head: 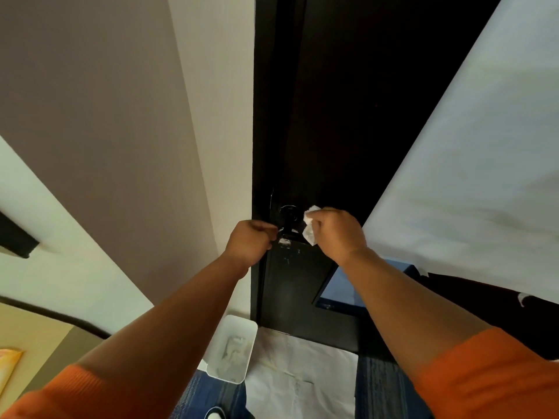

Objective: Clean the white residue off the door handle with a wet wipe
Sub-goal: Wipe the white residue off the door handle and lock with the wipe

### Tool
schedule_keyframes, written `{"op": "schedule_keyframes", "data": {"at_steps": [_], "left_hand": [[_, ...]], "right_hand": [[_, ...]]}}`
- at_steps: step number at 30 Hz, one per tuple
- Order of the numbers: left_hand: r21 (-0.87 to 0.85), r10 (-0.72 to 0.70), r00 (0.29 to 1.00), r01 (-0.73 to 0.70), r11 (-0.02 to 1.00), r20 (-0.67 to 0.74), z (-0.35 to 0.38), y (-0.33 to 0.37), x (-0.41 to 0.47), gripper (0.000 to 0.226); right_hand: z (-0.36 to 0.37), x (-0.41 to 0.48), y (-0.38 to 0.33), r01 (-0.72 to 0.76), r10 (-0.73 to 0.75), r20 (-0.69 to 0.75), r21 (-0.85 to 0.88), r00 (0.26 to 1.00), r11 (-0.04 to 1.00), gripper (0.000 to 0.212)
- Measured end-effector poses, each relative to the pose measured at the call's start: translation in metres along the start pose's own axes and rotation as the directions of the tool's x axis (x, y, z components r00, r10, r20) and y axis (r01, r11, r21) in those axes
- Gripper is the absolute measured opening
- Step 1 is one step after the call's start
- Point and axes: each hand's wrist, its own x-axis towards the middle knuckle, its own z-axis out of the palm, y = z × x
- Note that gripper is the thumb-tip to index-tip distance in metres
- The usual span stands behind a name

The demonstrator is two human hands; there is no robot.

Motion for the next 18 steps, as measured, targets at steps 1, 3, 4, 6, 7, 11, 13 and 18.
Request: {"op": "schedule_keyframes", "data": {"at_steps": [1,3,4,6,7,11,13,18], "left_hand": [[0.001,0.006,1.0,-0.006,1.0,-0.008,0.001,-0.003,-0.001,0.023],[0.011,0.032,0.998,-0.031,0.999,-0.06,0.005,-0.008,-0.006,0.021],[0.009,0.054,0.993,-0.054,0.999,-0.104,0.006,-0.011,-0.009,0.019],[-0.01,0.121,0.975,-0.125,0.992,-0.188,0.01,-0.011,-0.016,0.019],[-0.031,0.157,0.966,-0.167,0.986,-0.204,0.012,-0.008,-0.019,0.02],[-0.202,0.281,0.953,-0.299,0.932,-0.116,0.018,0.009,-0.028,0.021],[-0.258,0.289,0.949,-0.312,0.914,-0.124,0.018,0.014,-0.027,0.018],[-0.37,-0.011,0.94,-0.124,0.921,-0.341,0.007,-0.004,-0.02,0.013]], "right_hand": [[0.0,-0.007,0.01,-0.049,0.051,-0.038,0.072,0.998,0.996,0.028],[-0.004,-0.021,0.024,-0.07,0.096,-0.14,0.181,0.986,0.981,0.026],[-0.005,-0.025,0.028,-0.049,0.093,-0.194,0.222,0.977,0.974,0.025],[-0.008,-0.027,0.022,0.005,0.084,-0.281,0.301,0.956,0.954,0.026],[-0.01,-0.026,0.013,0.018,0.095,-0.297,0.355,0.95,0.935,0.026],[-0.014,-0.016,-0.041,-0.035,0.145,-0.124,0.629,0.982,0.776,0.028],[-0.016,-0.014,-0.063,-0.118,0.139,0.034,0.747,0.99,0.654,0.034],[-0.014,-0.017,-0.06,-0.205,0.131,0.158,0.733,0.979,0.649,0.056]]}}
